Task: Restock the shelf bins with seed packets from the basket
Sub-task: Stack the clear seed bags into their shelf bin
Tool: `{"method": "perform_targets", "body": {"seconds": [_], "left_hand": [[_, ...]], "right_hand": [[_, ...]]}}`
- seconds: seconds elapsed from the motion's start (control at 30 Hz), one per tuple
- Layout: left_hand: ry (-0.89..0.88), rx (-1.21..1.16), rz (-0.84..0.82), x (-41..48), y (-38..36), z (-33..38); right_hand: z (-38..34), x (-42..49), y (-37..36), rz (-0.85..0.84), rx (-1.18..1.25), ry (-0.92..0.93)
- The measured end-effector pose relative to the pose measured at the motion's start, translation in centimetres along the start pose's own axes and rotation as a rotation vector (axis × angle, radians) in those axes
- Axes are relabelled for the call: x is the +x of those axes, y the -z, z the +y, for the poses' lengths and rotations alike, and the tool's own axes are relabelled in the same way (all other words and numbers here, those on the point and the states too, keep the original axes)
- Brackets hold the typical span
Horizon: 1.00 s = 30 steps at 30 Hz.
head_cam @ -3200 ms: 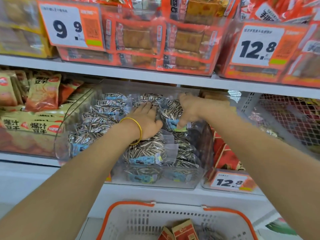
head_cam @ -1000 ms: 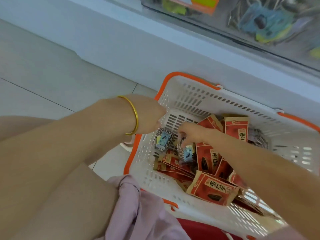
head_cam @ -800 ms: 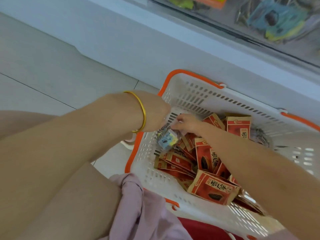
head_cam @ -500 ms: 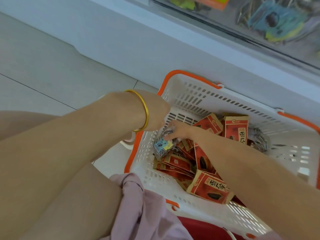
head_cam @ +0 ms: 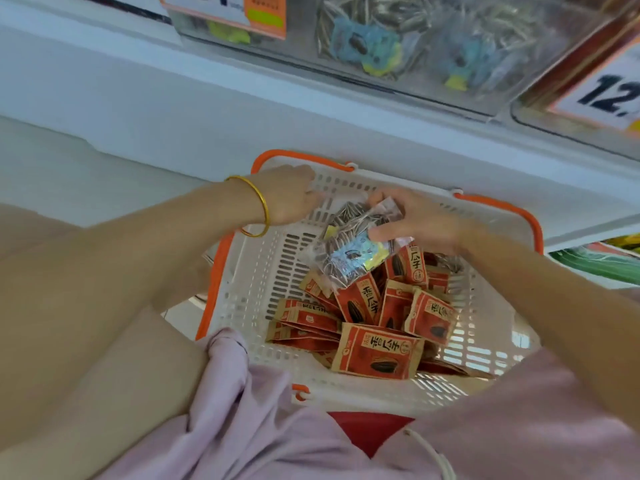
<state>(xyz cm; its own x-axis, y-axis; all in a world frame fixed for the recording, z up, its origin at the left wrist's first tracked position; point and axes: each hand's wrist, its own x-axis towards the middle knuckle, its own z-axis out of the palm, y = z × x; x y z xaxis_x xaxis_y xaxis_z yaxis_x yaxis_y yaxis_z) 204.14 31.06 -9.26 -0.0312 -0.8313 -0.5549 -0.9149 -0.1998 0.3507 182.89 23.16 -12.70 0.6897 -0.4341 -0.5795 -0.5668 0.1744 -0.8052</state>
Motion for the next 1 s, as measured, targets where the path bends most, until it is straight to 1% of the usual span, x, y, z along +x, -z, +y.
{"method": "perform_targets", "body": {"seconds": [0.1,0.17,0.23,0.3,0.33,0.4,0.47,0.5,0.53,0.6,0.77,0.9,1.0], "left_hand": [[0.012,-0.512,-0.056,0.8,-1.3,3.6],[0.046,-0.865,-0.118,1.2,-2.4,5.7],[0.065,-1.095,-0.131,1.3,-3.1,7.2],[0.097,-1.239,-0.091,1.2,-3.4,8.0],[0.120,-1.270,-0.058,1.2,-3.5,8.1],[0.125,-1.214,-0.021,1.2,-3.8,8.0],[0.138,-1.195,-0.034,1.3,-4.0,7.4],[0.147,-1.213,-0.050,1.3,-4.0,7.0],[0.160,-1.241,-0.071,1.2,-3.8,6.8],[0.175,-1.283,-0.122,1.0,-3.6,6.6],[0.135,-1.328,-0.244,1.0,-3.7,6.3],[0.108,-1.361,-0.254,1.0,-3.6,6.3],[0.094,-1.381,-0.246,1.1,-3.6,6.2]], "right_hand": [[-1.2,-3.9,1.5,-0.006,0.194,0.112],[-1.3,-5.3,2.2,0.030,0.280,0.171],[-0.9,-6.1,3.0,0.085,0.312,0.191],[-0.3,-6.8,3.6,0.145,0.298,0.169],[0.0,-7.0,4.0,0.196,0.290,0.145],[0.6,-7.5,4.6,0.338,0.272,0.096],[1.0,-8.1,5.3,0.468,0.248,0.068],[1.1,-8.4,5.6,0.495,0.243,0.055],[1.3,-8.6,6.0,0.491,0.243,0.041],[1.5,-8.9,6.3,0.426,0.265,0.024],[1.9,-8.3,5.5,0.286,0.283,0.025],[1.5,-7.6,5.1,0.233,0.339,0.034],[1.3,-7.6,4.8,0.159,0.360,0.046]]}}
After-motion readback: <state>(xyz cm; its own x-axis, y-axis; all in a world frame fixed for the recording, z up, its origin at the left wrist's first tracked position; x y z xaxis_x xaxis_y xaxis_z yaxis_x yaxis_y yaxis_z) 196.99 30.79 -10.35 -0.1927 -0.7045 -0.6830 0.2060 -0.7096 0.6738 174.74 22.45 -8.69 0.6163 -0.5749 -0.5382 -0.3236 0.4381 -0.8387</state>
